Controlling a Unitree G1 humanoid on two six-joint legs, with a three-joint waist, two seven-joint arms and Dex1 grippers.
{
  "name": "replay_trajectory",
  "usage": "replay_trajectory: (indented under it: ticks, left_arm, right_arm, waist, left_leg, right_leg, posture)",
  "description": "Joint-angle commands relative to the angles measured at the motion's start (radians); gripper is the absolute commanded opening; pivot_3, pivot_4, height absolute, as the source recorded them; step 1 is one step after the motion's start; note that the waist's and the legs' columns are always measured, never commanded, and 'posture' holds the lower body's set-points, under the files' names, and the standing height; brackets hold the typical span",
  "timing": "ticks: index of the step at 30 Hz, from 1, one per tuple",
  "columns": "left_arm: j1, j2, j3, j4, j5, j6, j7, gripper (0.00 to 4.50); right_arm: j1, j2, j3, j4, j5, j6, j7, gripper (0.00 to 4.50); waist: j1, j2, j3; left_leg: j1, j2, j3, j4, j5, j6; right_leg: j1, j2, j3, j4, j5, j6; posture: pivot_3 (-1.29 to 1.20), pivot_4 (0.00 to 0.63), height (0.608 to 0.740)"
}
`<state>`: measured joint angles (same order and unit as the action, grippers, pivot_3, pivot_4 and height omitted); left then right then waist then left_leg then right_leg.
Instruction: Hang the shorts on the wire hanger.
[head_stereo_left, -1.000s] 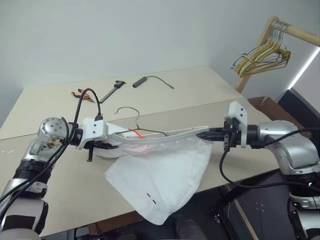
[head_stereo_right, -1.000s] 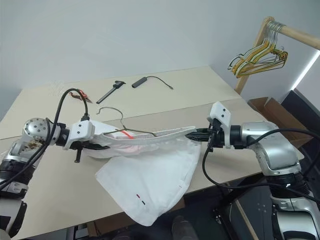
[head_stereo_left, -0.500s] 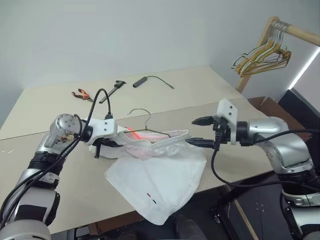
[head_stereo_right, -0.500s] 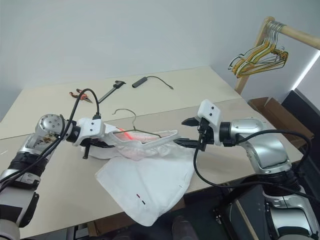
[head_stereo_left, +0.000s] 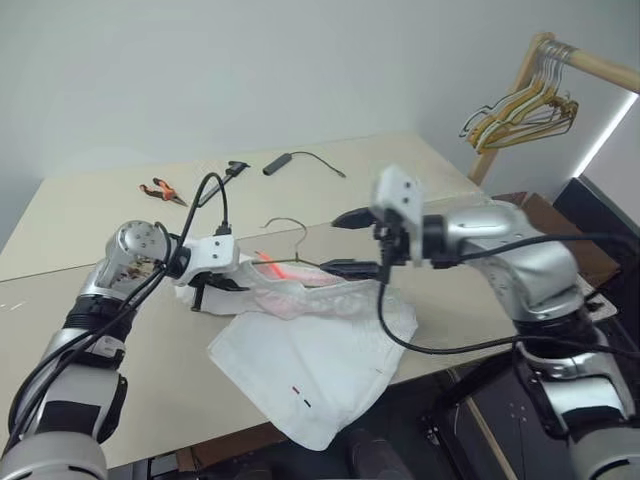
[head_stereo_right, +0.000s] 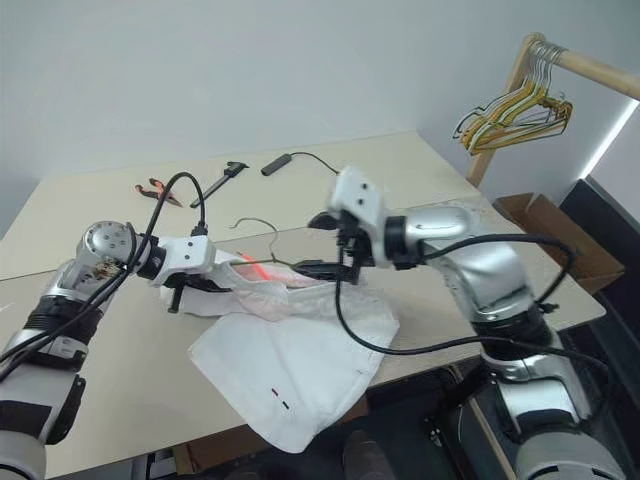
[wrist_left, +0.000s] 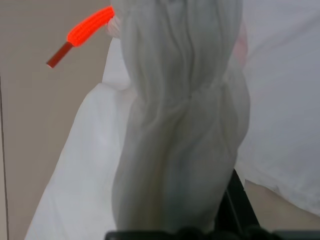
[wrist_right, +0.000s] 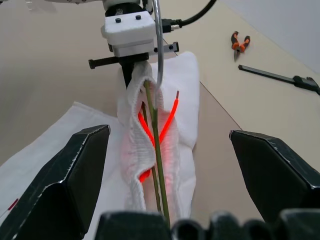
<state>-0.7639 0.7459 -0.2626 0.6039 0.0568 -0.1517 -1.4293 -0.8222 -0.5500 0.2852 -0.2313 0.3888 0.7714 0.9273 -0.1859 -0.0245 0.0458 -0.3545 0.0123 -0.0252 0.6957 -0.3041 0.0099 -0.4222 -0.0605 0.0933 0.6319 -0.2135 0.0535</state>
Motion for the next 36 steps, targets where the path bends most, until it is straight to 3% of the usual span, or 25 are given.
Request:
replay_trajectory:
  ticks: [1, 7, 13, 22, 29, 36]
  left_arm:
    - [-0.03, 0.002, 0.011, -0.013, -0.004, -0.007, 0.001, 0.0]
    - [-0.029, 0.016, 0.004, -0.015, 0.02, -0.012, 0.009, 0.0]
    - [-0.029, 0.016, -0.019, -0.021, 0.065, -0.008, 0.019, 0.0]
    - [-0.067, -0.009, -0.032, 0.005, 0.073, -0.018, 0.016, 0.0]
    - [-0.078, -0.022, -0.028, 0.017, 0.064, -0.021, 0.013, 0.0]
    - [-0.072, -0.028, -0.026, 0.01, 0.061, -0.022, 0.01, 0.0]
  right_arm:
    - [-0.023, -0.02, 0.01, 0.021, -0.048, -0.025, 0.001, 4.45]
    - [0.037, -0.192, -0.083, -0.005, -0.02, -0.022, 0.091, 4.45]
    - [0.138, -0.326, -0.046, -0.067, -0.044, 0.009, 0.144, 4.45]
    - [0.129, -0.255, 0.103, 0.055, -0.159, 0.003, 0.125, 4.45]
    - [0.068, -0.117, 0.207, 0.181, -0.267, 0.017, 0.074, 4.45]
    - [0.023, -0.066, 0.251, 0.227, -0.308, -0.002, 0.114, 2.09]
  waist:
    - [0.007, 0.0, 0.0]
    - [0.022, 0.0, 0.0]
    - [0.021, 0.0, 0.0]
    - [0.007, 0.0, 0.0]
    - [0.0, 0.0, 0.0]
    - [0.002, 0.0, 0.0]
  left_leg:
    - [0.0, 0.0, 0.0, 0.0, 0.0, 0.0]
    - [-0.003, -0.001, -0.001, 0.0, 0.0, 0.0]
    - [0.0, 0.0, 0.001, 0.0, 0.0, 0.0]
    - [0.0, 0.0, 0.001, 0.001, 0.0, 0.0]
    - [0.0, 0.0, 0.001, 0.001, 0.0, 0.0]
    - [0.0, 0.0, 0.0, 0.001, 0.0, 0.0]
  right_leg:
    - [0.0, 0.0, -0.001, 0.0, 0.0, 0.0]
    - [0.0, -0.001, -0.003, -0.001, 0.0, 0.0]
    - [0.001, 0.0, -0.002, -0.002, 0.0, 0.0]
    - [0.001, 0.0, 0.0, -0.001, 0.0, 0.0]
    - [0.0, 0.0, 0.0, -0.002, 0.0, 0.0]
    - [0.0, 0.0, -0.001, -0.001, 0.0, 0.0]
  posture:
    - [-0.12, 0.0, 0.74]
    - [-0.1, 0.0, 0.74]
    - [-0.12, 0.0, 0.74]
    - [-0.13, 0.0, 0.74]
    - [-0.14, 0.0, 0.74]
    - [-0.14, 0.0, 0.74]
